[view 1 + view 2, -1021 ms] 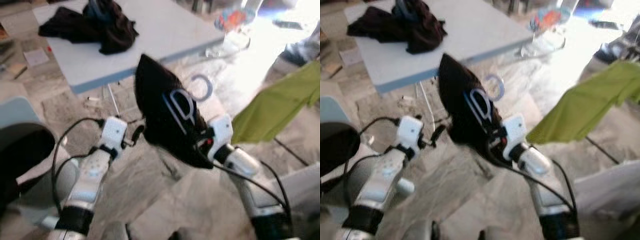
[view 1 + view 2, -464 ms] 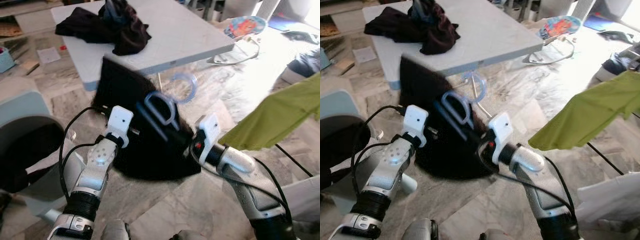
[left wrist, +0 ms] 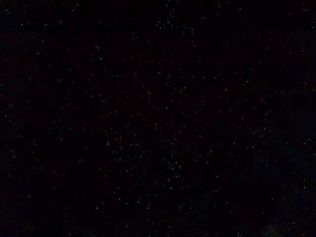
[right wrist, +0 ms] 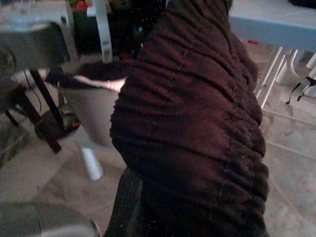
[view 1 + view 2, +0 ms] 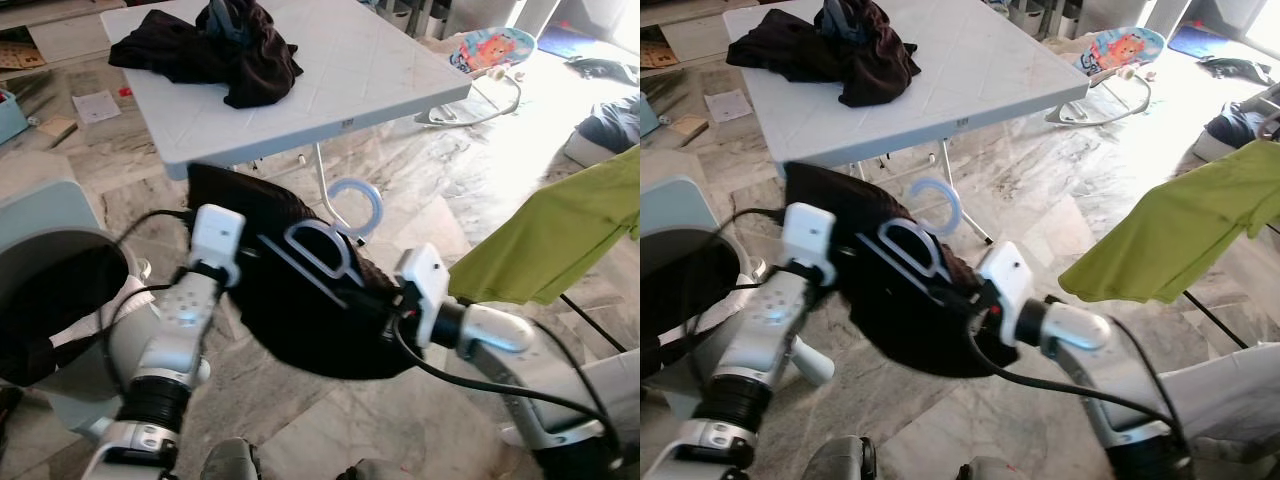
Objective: Hang hanger
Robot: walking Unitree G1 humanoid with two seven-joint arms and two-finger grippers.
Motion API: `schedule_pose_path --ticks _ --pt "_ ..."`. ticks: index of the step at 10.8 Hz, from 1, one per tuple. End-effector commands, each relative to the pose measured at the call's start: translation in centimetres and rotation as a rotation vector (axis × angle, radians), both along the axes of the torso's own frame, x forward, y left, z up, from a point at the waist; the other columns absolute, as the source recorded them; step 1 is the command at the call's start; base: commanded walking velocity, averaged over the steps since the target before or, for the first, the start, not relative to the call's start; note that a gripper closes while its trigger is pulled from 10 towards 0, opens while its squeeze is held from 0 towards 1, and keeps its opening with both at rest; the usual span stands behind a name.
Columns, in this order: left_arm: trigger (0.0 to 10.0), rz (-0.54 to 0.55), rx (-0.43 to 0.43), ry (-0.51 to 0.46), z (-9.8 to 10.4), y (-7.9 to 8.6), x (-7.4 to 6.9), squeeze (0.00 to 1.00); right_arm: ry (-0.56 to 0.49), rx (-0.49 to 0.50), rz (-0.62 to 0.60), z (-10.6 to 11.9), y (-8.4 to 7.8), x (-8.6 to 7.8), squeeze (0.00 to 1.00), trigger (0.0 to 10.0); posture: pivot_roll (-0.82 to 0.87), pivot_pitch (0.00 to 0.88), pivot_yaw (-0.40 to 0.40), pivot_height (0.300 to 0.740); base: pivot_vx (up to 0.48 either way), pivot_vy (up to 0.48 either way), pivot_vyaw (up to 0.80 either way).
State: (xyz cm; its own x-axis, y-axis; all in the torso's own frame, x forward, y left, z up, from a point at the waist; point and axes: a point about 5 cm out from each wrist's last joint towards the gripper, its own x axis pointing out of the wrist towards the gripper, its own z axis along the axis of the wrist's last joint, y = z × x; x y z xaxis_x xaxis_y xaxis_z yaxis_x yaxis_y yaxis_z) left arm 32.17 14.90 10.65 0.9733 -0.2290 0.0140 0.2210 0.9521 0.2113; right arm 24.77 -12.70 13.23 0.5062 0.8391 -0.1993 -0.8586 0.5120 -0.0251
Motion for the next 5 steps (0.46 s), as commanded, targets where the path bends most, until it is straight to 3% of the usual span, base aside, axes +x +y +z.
schedule_pose_path --ticks 1,5 --pt "0.0 0.036 0.032 -0.004 0.2 1.0 0.4 0.0 -0.043 -0.063 -0.004 0.3 -1.4 0.3 0.0 10.0 -0.09 0.073 -0.042 0.74 0.0 0.0 0.0" --pt "0.0 0.064 0.05 -0.001 0.1 2.3 0.3 0.0 -0.125 -0.326 -0.073 -0.7 -5.2 1.9 0.0 10.0 -0.09 0.07 -0.043 0.74 0.0 0.0 0.0"
